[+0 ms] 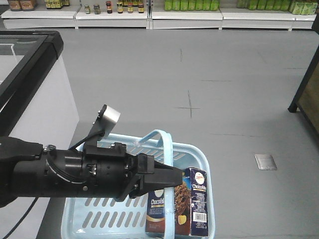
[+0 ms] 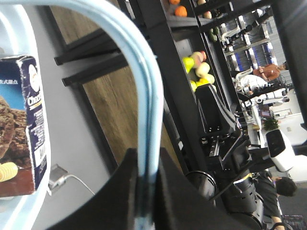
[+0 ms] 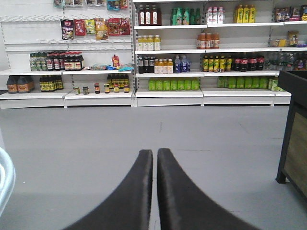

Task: Left arm holds basket, right arm returns cookies
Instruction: 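Drive forward toward the drink shelves holding the basket in left gripper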

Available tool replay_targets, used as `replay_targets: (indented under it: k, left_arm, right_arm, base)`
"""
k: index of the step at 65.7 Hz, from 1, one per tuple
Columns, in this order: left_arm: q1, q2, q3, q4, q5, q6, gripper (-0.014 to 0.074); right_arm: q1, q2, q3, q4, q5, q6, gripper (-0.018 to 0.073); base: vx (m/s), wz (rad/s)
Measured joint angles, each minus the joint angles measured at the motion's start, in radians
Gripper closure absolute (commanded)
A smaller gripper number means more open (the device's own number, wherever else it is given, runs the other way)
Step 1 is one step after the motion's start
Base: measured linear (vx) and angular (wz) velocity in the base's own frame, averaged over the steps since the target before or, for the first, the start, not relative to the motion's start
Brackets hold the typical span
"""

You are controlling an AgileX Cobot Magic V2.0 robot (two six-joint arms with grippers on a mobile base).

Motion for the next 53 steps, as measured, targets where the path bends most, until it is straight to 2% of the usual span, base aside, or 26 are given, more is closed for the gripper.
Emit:
replay_targets:
  k: [53]
  left_arm:
    - [0.0,0.0,0.0,0.0,0.0,0.0,0.0599]
  right_arm:
    - [0.0,0.0,0.0,0.0,0.0,0.0,0.057]
  base:
    - [0.49,-0.05]
